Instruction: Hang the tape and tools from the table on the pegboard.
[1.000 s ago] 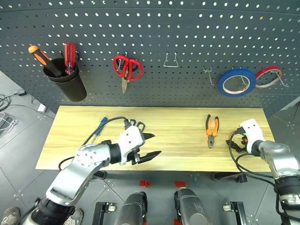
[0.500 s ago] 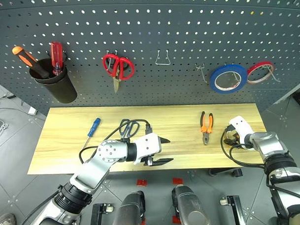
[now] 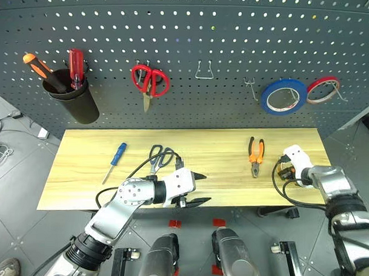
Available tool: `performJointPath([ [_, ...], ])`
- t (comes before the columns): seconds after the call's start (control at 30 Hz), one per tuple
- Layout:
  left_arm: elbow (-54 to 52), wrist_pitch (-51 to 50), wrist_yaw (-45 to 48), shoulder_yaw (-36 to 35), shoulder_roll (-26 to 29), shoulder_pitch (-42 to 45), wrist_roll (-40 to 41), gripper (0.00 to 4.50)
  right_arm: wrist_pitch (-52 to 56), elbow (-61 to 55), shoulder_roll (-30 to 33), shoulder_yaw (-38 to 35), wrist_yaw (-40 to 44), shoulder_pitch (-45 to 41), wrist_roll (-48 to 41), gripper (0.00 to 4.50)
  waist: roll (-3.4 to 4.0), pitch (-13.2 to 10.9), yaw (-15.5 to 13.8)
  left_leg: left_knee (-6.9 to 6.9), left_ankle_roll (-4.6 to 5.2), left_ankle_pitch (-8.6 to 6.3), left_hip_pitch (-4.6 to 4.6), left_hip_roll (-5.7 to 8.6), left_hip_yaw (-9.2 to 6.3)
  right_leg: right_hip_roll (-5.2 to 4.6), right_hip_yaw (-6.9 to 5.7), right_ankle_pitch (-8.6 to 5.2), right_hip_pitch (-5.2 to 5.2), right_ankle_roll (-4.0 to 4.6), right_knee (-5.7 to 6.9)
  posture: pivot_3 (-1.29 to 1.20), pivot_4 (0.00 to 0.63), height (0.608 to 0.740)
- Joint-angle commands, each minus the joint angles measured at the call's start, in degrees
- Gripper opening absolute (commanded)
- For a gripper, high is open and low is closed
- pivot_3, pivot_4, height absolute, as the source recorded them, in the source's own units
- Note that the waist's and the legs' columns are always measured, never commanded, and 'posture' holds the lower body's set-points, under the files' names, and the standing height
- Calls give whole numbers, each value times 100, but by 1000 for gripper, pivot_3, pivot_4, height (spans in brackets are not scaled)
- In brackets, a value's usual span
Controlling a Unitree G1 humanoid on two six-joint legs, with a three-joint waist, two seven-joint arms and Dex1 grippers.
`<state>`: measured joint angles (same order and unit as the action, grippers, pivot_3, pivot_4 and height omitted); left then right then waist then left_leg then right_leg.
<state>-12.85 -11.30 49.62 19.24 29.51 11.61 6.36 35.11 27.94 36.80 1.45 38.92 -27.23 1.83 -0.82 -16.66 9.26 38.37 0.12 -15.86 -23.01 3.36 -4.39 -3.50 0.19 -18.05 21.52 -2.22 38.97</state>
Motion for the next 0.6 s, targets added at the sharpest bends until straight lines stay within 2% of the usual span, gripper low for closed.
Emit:
performJointPath([
  [0.03,-211,-93,-202,-426,-178,-38,347,3204,491,-2586,66,-505,-373,926,-140,438,3,0,16,-4,0,0,0,0,4,0,6,0,4,0,0,-385,284,740],
  [0.13,-391,-299,-353,-844,-333,-53,751,3204,-93,-4675,-34,-165,-973,2196,472,438,0,1,45,-21,0,0,-2,-6,19,5,21,0,22,-1,0,-396,284,740],
  [0.23,-545,-523,-410,-1126,-325,-66,1012,3204,-1132,-5658,-189,339,-1712,2982,1248,438,0,1,73,-29,-4,1,3,-18,33,18,39,-1,28,-3,2,-398,281,740],
  [0.3,-653,-627,-455,-1322,-297,-67,1164,3204,-1816,-5929,-401,611,-2203,3127,1667,438,0,1,145,-29,-8,4,9,-24,43,25,53,2,30,-9,4,-391,279,740],
  [0.4,-859,-834,-517,-1612,-286,-61,1449,3204,-2541,-5847,-667,876,-2644,2712,2087,438,-5,-2,227,-24,-5,5,17,-21,58,26,76,26,32,-40,3,-385,276,740],
  [0.6,-1184,-1157,-575,-1853,-208,-128,1827,3204,-3483,-4387,-1016,1153,-2772,1195,2213,438,-14,1,249,-21,0,34,21,-23,61,32,82,62,31,-47,0,-365,268,740],
])
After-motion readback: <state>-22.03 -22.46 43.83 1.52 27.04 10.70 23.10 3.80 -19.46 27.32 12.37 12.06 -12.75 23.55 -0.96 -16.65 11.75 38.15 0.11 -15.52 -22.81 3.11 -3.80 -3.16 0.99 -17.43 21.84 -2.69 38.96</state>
